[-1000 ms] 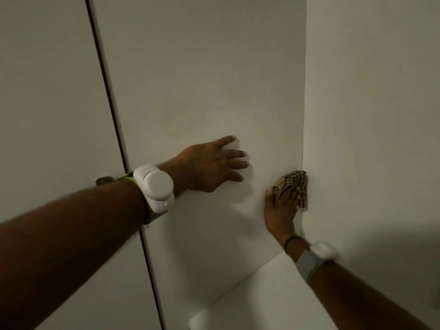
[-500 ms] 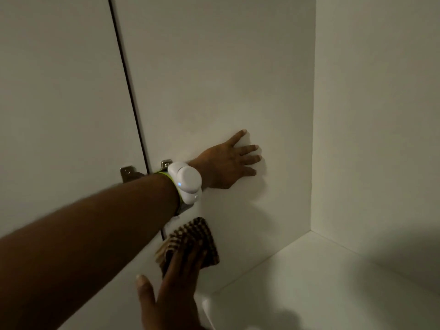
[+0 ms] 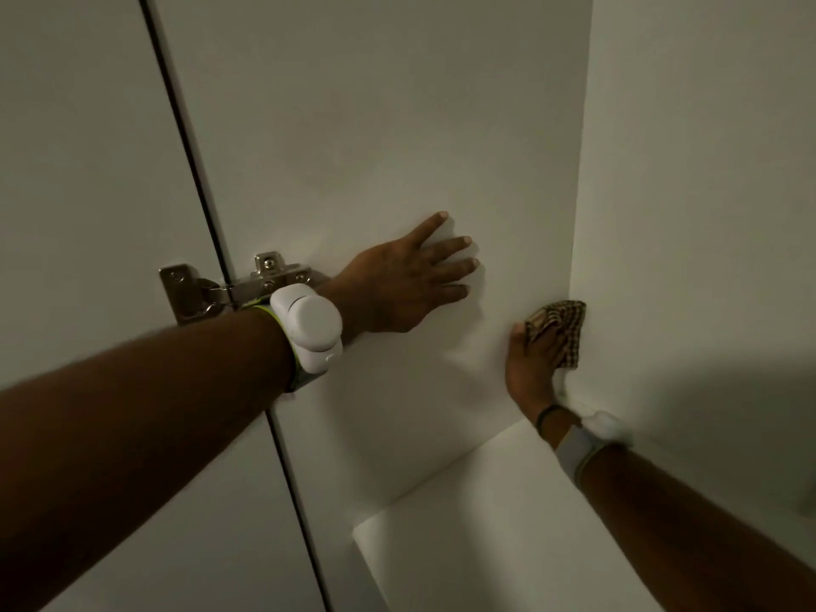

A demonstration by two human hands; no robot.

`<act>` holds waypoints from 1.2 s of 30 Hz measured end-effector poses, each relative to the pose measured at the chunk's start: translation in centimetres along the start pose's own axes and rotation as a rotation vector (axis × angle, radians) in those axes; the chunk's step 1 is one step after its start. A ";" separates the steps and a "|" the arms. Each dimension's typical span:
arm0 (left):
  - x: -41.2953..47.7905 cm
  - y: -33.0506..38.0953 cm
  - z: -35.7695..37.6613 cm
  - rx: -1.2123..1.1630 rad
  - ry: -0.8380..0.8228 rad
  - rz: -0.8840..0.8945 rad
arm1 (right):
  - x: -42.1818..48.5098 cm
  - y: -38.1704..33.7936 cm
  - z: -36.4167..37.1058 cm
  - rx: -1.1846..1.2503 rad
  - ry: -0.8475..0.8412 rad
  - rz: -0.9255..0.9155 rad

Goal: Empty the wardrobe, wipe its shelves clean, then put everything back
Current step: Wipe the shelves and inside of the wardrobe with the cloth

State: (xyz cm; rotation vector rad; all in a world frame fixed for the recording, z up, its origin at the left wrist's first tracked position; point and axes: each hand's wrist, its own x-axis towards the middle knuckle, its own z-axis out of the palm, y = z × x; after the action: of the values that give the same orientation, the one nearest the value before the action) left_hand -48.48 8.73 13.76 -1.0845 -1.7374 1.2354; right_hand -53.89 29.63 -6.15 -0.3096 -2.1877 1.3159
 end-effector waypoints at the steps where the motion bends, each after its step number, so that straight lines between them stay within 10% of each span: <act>1: 0.0 0.1 -0.1 -0.005 -0.009 -0.008 | 1.1 0.3 -0.5 0.031 0.016 0.048; 4: -0.4 0.2 0.0 -0.002 -0.002 0.002 | -0.5 -0.4 1.0 0.077 -0.061 0.119; 10: -0.4 -0.1 -0.7 0.021 -0.026 0.016 | -22.8 -6.2 8.4 -0.079 -0.167 -0.308; 16: -0.5 2.7 -0.5 -0.033 -0.052 0.115 | -32.6 -10.7 9.1 0.019 -0.485 -0.179; 21: -0.9 3.9 1.4 -0.103 0.011 0.135 | -27.0 -6.9 9.5 0.090 -0.208 -0.250; 26: -0.7 4.4 2.4 -0.140 0.117 0.114 | -8.6 0.0 6.5 0.031 0.215 0.114; 36: -0.4 4.1 1.8 -0.094 0.047 0.139 | -0.2 5.7 3.2 0.197 0.234 0.249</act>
State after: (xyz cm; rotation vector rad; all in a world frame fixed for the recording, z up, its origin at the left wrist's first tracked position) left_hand -49.07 8.47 9.25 -1.2983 -1.7230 1.2121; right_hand -56.11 29.98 -12.35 -0.6404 -1.8532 1.5301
